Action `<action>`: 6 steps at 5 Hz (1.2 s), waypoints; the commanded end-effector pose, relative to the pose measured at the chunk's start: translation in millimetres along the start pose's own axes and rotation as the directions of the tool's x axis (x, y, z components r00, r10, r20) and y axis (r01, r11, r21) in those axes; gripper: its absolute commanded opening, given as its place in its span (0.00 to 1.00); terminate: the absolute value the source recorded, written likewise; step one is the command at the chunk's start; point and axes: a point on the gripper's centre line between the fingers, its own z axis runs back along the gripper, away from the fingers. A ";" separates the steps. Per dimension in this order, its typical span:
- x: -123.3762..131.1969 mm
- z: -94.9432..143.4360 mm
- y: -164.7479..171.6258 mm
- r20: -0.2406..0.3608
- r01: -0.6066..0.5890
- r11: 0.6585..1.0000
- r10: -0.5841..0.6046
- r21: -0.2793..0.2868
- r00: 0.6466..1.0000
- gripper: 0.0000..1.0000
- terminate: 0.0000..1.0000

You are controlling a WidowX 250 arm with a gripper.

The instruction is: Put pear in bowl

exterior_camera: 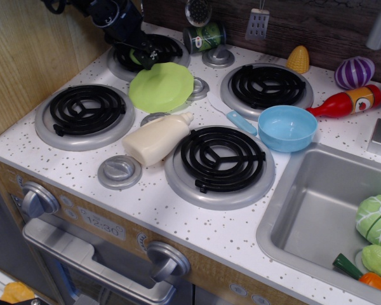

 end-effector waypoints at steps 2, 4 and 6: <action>30.9 77.9 -106.2 -0.033 -0.132 0.987 0.136 0.095 0.990 0.00 0.00; 28.5 40.8 -206.4 0.072 -0.246 0.959 0.238 0.139 0.969 0.00 0.00; 38.9 22.2 -253.9 0.117 -0.179 0.973 0.162 0.146 0.980 1.00 0.00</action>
